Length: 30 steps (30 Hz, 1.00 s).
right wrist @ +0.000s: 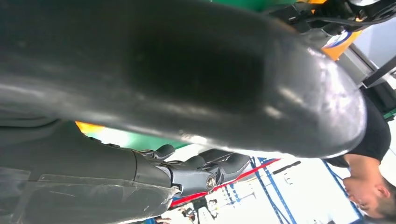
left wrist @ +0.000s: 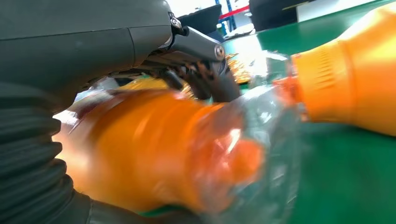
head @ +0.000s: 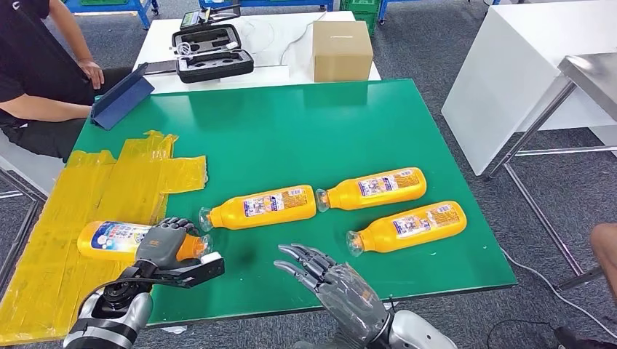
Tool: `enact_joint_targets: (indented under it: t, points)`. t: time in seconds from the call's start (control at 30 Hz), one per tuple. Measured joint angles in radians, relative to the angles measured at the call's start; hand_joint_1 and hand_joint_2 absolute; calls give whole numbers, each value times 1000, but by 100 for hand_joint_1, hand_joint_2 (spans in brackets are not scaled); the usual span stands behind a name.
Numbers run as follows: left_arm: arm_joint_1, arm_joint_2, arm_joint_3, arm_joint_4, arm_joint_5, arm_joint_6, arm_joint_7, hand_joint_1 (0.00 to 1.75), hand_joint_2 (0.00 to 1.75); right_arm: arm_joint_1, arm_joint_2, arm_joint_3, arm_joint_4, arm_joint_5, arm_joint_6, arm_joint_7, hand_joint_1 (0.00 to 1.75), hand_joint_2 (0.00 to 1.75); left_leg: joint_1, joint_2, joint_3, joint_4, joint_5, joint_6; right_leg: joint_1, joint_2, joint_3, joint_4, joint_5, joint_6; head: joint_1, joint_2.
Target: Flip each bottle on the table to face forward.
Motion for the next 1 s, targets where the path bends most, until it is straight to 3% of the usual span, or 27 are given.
enact_joint_targets:
  t: [0.23,0.4,0.57,0.7,0.83,1.0]
  points:
    - [-14,30,7,33,19,-12,-59,0,0,-37,12,2,29,-34,21,43,0,0,0,0,4,-2,11,-4,0,0,9,1,10,0,0,0]
    - [4,39,7,-15,109,-36,-107,0,0,-105,56,-23,99,3,15,138,0,0,0,0,2,-3,12,-4,0,0,8,2,14,1,0,0]
    - [26,42,6,-58,127,-44,-113,0,0,-146,88,-42,153,13,14,155,0,0,0,-1,-1,-3,12,-4,0,-1,5,1,13,0,0,0]
    - [35,46,6,-73,134,-44,-116,0,0,-153,97,-47,171,17,13,164,0,175,0,-1,-3,-3,12,-4,0,0,3,2,13,0,0,0]
    - [64,39,6,-129,174,-10,-121,0,0,-166,111,-73,193,34,12,198,0,175,0,0,-6,-2,12,-4,0,0,-1,2,14,0,0,0]
    - [143,-12,7,-310,260,62,-109,0,0,-159,134,-122,210,72,17,203,0,175,0,0,-12,-2,13,-3,-1,0,-7,2,14,0,0,0]
